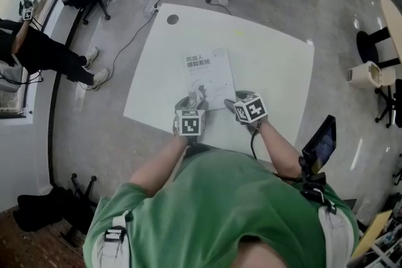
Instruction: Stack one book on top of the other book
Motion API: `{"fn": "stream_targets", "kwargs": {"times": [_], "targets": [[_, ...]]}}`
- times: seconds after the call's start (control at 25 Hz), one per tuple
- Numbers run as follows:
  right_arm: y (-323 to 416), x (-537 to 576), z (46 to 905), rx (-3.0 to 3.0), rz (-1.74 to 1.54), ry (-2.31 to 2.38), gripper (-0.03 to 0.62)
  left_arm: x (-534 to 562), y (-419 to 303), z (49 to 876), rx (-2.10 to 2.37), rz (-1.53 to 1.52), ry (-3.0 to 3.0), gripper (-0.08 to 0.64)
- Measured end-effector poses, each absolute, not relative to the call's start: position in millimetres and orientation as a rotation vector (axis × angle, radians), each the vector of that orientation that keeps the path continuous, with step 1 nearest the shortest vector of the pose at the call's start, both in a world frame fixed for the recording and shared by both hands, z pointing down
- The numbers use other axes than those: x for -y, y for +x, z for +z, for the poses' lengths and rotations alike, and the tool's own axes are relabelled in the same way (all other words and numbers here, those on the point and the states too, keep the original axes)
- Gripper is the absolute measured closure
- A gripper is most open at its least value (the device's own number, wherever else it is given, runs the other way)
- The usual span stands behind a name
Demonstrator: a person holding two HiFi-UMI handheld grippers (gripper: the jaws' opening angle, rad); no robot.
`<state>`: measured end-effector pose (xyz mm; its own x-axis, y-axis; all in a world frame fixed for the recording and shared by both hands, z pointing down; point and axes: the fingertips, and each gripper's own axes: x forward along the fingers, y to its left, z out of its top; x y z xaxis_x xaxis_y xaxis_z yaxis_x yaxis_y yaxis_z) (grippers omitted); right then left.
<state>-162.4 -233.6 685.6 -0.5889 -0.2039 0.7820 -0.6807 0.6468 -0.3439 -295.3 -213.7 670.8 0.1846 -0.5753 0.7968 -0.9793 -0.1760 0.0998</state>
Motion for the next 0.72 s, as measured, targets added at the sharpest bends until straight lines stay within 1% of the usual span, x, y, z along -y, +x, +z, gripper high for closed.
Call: {"fn": "stream_targets", "kwargs": {"times": [0.28, 0.72], "targets": [[-165.9, 231.2, 687.6, 2.119, 0.818, 0.72, 0.354, 212.2, -294.6, 674.9, 1.497, 0.761, 1.732, 0.273], [-177.3, 225.5, 681.5, 2.101, 0.823, 0.817, 0.356, 212.6, -303.8, 677.7, 1.435, 0.778, 1.798, 0.273]]}}
